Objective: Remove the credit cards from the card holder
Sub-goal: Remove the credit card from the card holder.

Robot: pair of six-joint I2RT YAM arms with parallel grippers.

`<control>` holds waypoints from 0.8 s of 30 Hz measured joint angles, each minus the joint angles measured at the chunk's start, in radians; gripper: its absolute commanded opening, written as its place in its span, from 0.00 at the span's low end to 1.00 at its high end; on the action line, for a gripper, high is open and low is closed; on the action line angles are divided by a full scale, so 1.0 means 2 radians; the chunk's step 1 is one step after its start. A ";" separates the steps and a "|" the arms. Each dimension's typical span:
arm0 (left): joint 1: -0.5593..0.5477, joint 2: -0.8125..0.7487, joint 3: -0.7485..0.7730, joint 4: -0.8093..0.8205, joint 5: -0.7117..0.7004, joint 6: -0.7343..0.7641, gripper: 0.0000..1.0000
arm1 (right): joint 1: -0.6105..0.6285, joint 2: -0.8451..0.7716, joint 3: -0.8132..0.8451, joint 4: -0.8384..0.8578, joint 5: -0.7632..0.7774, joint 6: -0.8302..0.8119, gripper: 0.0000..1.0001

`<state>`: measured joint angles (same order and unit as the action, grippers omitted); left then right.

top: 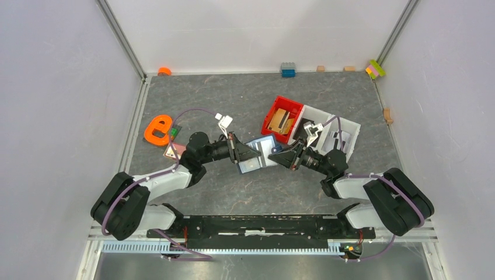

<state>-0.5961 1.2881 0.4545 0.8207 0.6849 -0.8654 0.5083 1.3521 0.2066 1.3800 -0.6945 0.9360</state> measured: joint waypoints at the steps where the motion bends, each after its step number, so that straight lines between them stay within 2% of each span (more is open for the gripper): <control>1: 0.000 0.002 0.002 0.001 0.002 -0.002 0.02 | 0.000 0.000 0.000 -0.003 0.002 -0.002 0.10; 3: 0.000 0.004 0.003 0.004 0.003 -0.004 0.02 | -0.001 -0.001 0.000 -0.007 0.006 -0.002 0.01; 4: 0.000 0.004 0.003 0.005 0.003 -0.004 0.02 | -0.001 -0.002 0.000 -0.007 0.007 -0.002 0.00; 24: 0.023 0.013 0.002 0.029 0.014 -0.035 0.02 | -0.035 0.011 -0.023 0.039 0.009 0.058 0.00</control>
<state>-0.5507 1.3140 0.4587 0.8780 0.7136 -0.9344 0.4389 1.3739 0.1600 1.4582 -0.6773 1.0527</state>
